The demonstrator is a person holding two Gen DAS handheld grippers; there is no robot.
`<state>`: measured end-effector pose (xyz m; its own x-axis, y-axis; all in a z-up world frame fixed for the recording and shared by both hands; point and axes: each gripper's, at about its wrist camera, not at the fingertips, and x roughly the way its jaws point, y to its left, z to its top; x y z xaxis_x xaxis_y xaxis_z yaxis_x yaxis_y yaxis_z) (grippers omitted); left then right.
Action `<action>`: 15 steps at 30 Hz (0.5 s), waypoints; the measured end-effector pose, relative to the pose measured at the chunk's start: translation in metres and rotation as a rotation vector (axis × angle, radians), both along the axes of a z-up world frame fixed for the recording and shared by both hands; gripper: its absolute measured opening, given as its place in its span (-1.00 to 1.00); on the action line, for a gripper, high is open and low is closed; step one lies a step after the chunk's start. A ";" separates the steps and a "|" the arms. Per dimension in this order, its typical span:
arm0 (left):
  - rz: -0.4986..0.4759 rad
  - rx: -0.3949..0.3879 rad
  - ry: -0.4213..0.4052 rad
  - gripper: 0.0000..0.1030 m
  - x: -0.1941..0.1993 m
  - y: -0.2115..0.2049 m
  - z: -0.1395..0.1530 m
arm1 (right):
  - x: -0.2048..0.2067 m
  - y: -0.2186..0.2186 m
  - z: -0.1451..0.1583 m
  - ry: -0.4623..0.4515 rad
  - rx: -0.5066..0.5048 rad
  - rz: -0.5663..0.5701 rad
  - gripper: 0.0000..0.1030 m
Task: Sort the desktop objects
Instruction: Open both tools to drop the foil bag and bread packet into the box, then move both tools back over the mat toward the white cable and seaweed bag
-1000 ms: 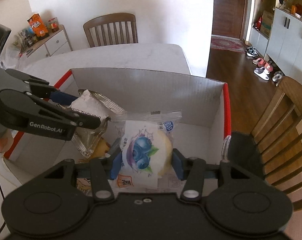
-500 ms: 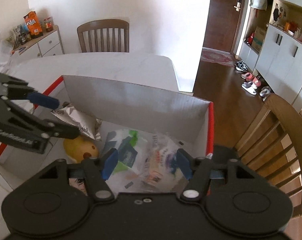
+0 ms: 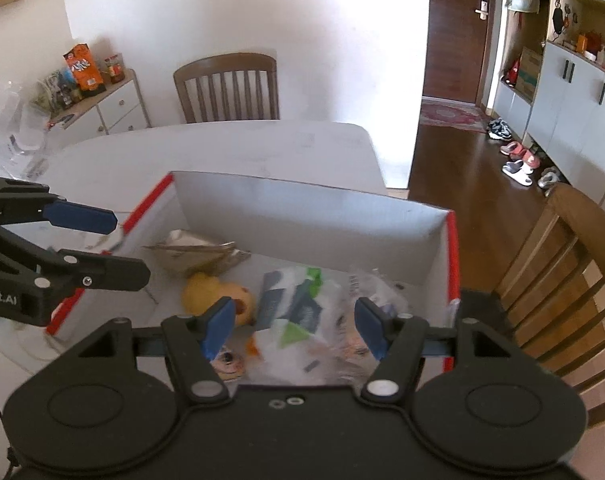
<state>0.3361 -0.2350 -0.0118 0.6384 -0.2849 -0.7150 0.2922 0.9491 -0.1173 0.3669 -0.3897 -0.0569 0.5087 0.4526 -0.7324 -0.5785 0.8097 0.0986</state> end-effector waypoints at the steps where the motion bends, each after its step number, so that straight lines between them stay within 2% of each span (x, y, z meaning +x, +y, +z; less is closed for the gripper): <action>1: 0.001 -0.003 -0.002 0.41 -0.003 0.001 0.001 | -0.003 0.001 0.001 0.003 0.002 0.000 0.33; 9: 0.004 -0.002 -0.035 0.41 -0.031 0.024 0.008 | -0.027 0.013 0.004 0.019 0.016 -0.009 0.37; 11: 0.003 -0.008 -0.039 0.41 -0.039 0.031 0.009 | -0.032 0.016 0.005 0.019 0.020 -0.014 0.50; 15: 0.004 -0.017 -0.047 0.41 -0.052 0.045 0.010 | -0.044 0.025 0.009 0.016 0.029 -0.024 0.51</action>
<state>0.2845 -0.1903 -0.0018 0.6726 -0.2945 -0.6789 0.2942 0.9482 -0.1198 0.3234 -0.3644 -0.0479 0.5080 0.4615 -0.7273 -0.5567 0.8202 0.1317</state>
